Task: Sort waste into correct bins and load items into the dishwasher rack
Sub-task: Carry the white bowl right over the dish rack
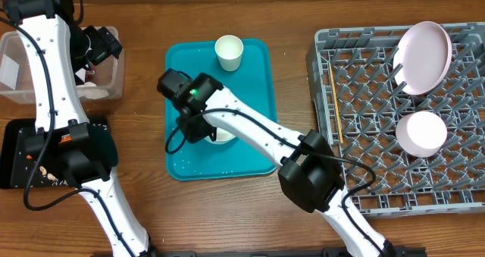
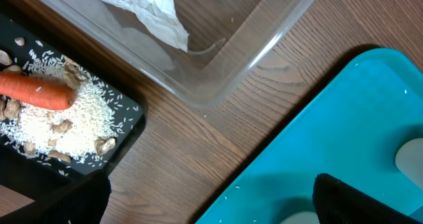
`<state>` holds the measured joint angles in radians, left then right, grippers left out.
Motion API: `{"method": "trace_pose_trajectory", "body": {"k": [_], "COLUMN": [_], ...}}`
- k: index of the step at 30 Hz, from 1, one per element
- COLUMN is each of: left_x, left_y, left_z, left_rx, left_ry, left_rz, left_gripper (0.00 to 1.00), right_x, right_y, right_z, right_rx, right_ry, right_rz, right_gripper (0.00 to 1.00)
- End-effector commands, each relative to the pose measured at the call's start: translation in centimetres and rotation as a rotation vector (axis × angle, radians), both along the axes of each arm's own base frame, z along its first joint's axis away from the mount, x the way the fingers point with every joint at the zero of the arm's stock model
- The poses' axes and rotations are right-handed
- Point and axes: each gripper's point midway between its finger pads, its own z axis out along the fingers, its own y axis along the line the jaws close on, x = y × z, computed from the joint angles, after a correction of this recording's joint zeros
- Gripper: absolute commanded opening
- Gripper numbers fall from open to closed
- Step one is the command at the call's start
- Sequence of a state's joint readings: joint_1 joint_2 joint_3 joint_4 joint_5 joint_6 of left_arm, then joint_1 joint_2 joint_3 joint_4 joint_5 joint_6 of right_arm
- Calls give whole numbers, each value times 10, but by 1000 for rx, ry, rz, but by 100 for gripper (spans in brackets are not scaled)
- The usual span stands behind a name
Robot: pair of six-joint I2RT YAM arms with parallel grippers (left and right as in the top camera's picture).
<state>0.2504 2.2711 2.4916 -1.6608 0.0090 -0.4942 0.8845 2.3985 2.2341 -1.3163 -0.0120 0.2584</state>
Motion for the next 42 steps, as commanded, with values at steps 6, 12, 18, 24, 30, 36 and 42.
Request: {"method": "trace_pose_trajectory", "body": {"k": [6, 12, 18, 24, 30, 36, 42], "left_x": [-4, -8, -8, -8, -8, -8, -8], "left_y": [4, 9, 9, 9, 9, 9, 9], "left_z": [7, 7, 7, 7, 7, 7, 7], "left_rx": [41, 71, 70, 70, 70, 70, 70], "left_ry": [-1, 17, 17, 18, 17, 17, 17], "left_rz": [-28, -24, -24, -24, -24, -24, -24], "left_gripper": [100, 100, 100, 100, 100, 100, 100], "right_x": [39, 68, 85, 93, 84, 50, 24], "right_y": [-33, -126, -239, -332, -431, -526, -580], "right_z": [137, 216, 268, 292, 310, 323, 310], "right_rx": [202, 281, 398, 619, 835, 958, 1115], "right_ry": [-138, -235, -271, -242, -294, -430, -517], "right_rz": [-186, -375, -544, -617, -722, -835, -886], "right_gripper": [4, 4, 4, 4, 4, 4, 4]}}
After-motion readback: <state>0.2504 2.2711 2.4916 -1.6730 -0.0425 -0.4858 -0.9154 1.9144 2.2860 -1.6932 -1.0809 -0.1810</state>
